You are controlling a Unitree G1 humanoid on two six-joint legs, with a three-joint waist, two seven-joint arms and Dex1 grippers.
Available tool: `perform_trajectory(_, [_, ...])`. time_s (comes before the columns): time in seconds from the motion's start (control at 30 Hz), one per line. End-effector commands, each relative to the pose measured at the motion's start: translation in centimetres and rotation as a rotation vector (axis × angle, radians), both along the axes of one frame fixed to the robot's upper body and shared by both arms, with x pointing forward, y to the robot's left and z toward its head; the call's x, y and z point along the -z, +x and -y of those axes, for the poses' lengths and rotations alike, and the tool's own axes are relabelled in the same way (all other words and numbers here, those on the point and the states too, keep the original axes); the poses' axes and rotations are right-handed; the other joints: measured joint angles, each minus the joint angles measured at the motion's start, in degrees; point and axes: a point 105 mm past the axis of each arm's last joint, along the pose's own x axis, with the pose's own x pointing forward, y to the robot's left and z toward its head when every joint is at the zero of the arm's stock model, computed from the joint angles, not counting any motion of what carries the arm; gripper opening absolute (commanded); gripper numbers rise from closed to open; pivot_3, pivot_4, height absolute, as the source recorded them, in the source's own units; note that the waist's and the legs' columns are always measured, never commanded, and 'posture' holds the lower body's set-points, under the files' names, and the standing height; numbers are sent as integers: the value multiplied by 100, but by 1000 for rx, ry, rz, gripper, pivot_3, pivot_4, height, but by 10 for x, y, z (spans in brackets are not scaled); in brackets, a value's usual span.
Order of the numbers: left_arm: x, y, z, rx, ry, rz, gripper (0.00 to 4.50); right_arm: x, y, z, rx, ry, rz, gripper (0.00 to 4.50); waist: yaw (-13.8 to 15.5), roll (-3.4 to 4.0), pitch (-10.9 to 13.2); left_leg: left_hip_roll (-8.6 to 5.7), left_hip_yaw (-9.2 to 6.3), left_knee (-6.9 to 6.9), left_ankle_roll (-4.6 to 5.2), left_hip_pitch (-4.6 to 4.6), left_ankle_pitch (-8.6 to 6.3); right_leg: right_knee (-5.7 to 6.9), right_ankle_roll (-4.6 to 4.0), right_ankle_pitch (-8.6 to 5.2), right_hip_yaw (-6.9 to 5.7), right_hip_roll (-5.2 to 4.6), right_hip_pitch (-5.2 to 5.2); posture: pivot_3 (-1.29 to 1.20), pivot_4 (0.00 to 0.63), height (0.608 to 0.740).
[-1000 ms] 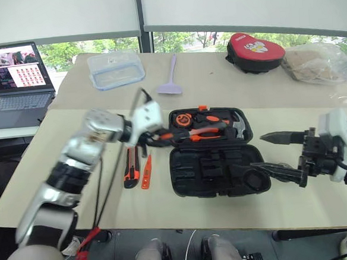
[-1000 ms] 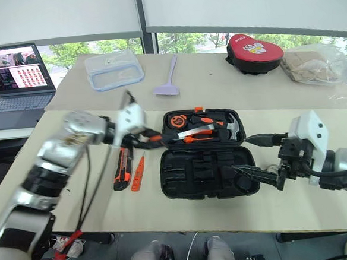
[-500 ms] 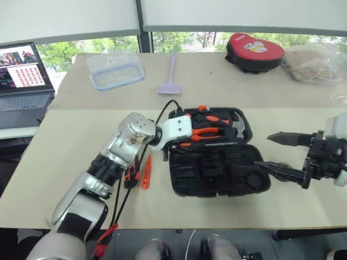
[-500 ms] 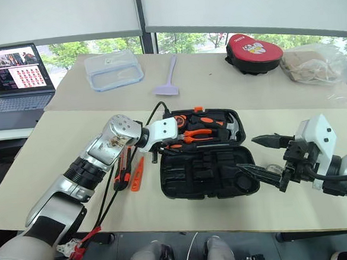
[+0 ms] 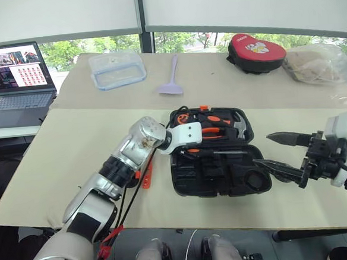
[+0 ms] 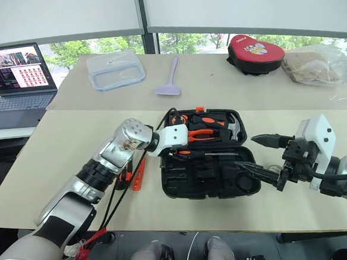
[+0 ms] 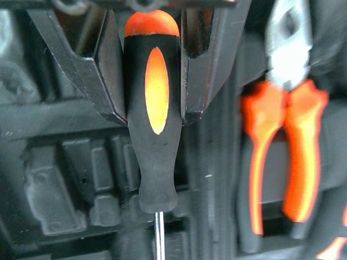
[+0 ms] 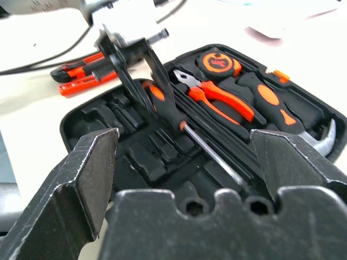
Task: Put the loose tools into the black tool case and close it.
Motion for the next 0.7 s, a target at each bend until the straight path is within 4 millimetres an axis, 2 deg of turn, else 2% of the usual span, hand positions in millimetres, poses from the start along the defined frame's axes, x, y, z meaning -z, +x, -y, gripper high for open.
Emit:
perform_trajectory(0.03, [-13, 3, -1, 2, 0, 24, 1909, -10, -2, -1, 7, 5, 42, 4500, 1, 0, 0, 0, -2, 1, 1, -1, 0, 0, 0, 0, 0, -1, 0, 0, 150, 731])
perform_trajectory(0.07, [-15, 3, -2, 1, -1, 23, 2036, -10, -2, -1, 7, 6, 41, 4500, 1, 0, 0, 0, -2, 1, 1, -1, -1, 0, 0, 0, 0, -1, 0, 0, 150, 731])
perform_trajectory(0.1, [-16, 3, -3, 1, -2, 23, 2352, -10, -3, -1, 8, 6, 41, 4500, 2, 0, 0, 0, -2, 2, 2, -2, -1, 1, 0, 0, 0, -1, -1, 0, 150, 731])
perform_trajectory(0.27, [-30, 6, -9, -4, -13, 51, 4197, -9, -4, -2, 7, 9, 39, 4500, 2, 0, 0, 1, -3, 8, 2, -4, -1, 3, 0, 0, -2, 0, -2, 0, 150, 731])
perform_trajectory(0.33, [-39, 6, -8, -3, -29, 65, 4488, -9, -4, -2, 7, 10, 38, 4500, 10, 0, 0, 2, -7, 14, 3, -7, -2, 5, 0, 0, -5, -1, 0, 0, 150, 731])
perform_trajectory(0.4, [-48, 6, -5, -1, -53, 83, 4488, -9, -4, -2, 6, 10, 37, 4500, 2, 1, 0, 2, -8, 17, 8, -7, -5, 5, 0, 0, -3, -1, 0, 0, 150, 731])
perform_trajectory(0.5, [-49, 5, -1, 14, -57, 92, 4488, -10, -3, -2, 4, 10, 38, 4500, 14, 1, 0, 1, -9, 17, 9, -13, -5, 3, 2, 0, -7, -1, -1, 0, 150, 731])
perform_trajectory(0.6, [-41, 7, 6, 13, -68, 84, 3689, -9, -2, -2, 2, 9, 40, 4500, 17, 0, 0, 1, -10, 23, 10, -20, -6, 2, 3, 0, -11, -1, -3, 0, 150, 731])
perform_trajectory(0.63, [-38, 8, 7, 12, -68, 80, 3202, -9, -2, -3, 1, 8, 40, 4500, 18, 0, 0, 0, -10, 24, 11, -21, -6, 2, 4, 1, -12, -1, -3, 0, 150, 731])
perform_trajectory(0.7, [-32, 11, 10, 8, -64, 77, 2567, -9, -2, -3, 0, 7, 41, 4500, 16, 0, 0, 0, -11, 26, 11, -21, -6, 3, 4, 1, -12, 0, -3, 0, 150, 731])
